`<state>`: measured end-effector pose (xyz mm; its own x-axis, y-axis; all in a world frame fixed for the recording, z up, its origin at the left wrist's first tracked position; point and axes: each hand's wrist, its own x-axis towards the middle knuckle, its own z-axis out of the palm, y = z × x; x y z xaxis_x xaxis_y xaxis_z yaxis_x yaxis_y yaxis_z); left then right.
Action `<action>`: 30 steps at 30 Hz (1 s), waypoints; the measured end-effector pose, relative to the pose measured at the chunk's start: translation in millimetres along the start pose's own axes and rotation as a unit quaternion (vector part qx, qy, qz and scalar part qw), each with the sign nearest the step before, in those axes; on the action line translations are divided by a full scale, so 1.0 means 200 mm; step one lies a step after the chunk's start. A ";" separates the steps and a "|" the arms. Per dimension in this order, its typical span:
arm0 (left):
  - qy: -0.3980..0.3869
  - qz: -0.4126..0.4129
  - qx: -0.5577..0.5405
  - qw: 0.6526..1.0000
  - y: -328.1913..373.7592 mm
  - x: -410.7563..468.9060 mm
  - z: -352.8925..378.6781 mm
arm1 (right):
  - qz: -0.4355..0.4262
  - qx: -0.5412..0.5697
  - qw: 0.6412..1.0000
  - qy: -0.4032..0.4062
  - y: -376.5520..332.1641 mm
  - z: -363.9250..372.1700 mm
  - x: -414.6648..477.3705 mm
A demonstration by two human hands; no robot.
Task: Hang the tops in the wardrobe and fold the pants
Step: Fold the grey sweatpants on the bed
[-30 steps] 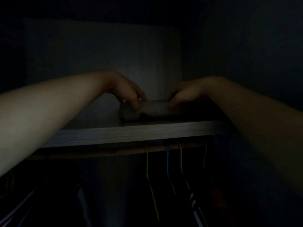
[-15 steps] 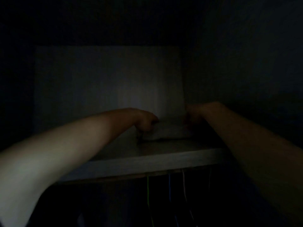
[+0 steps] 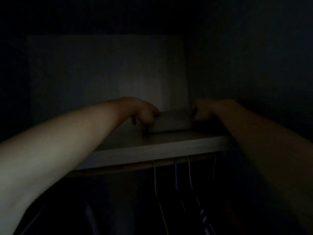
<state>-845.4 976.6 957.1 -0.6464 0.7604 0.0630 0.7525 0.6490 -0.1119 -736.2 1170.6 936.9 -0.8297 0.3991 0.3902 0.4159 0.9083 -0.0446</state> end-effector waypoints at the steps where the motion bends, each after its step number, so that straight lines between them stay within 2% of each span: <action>1: 0.039 0.008 0.038 0.998 -0.01 -0.04 -0.01 | 0.003 -0.007 1.000 0.023 -0.02 -0.01 -0.03; 4: 0.231 0.032 0.115 0.966 -0.03 -0.15 0.01 | 0.018 -0.034 0.993 0.116 -0.09 -0.03 -0.15; 7: 0.393 0.036 0.177 0.901 -0.06 -0.23 0.05 | 0.029 -0.062 0.974 0.216 -0.16 0.00 -0.26; 9: 0.467 0.048 0.184 0.864 -0.07 -0.25 0.07 | 0.020 -0.052 0.955 0.292 -0.20 0.03 -0.33; 13: 0.495 0.068 0.139 0.855 -0.08 -0.30 0.08 | 0.023 -0.054 0.932 0.359 -0.28 0.05 -0.48; 16: 0.489 0.048 0.131 0.861 -0.08 -0.37 0.12 | 0.034 -0.064 0.928 0.365 -0.32 0.04 -0.62; 20: 0.499 0.038 0.063 0.863 -0.04 -0.59 0.19 | 0.035 -0.105 0.930 0.350 -0.34 0.02 -0.89; 23: 0.525 0.033 0.007 0.850 0.03 -0.80 0.28 | 0.024 -0.117 0.927 0.355 -0.34 0.01 -1.16; 26: 0.561 0.044 -0.030 0.826 0.19 -1.03 0.39 | 0.000 -0.163 0.908 0.385 -0.27 -0.02 -1.52; 30: 0.605 0.089 -0.094 0.785 0.60 -1.33 0.50 | 0.028 -0.192 0.889 0.414 -0.04 -0.11 -2.14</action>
<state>-596.0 849.1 828.3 -0.0206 0.2325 0.9724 0.8960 0.4358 -0.0852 -377.2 989.2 790.6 -0.3108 0.0690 0.9480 0.6758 0.7173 0.1694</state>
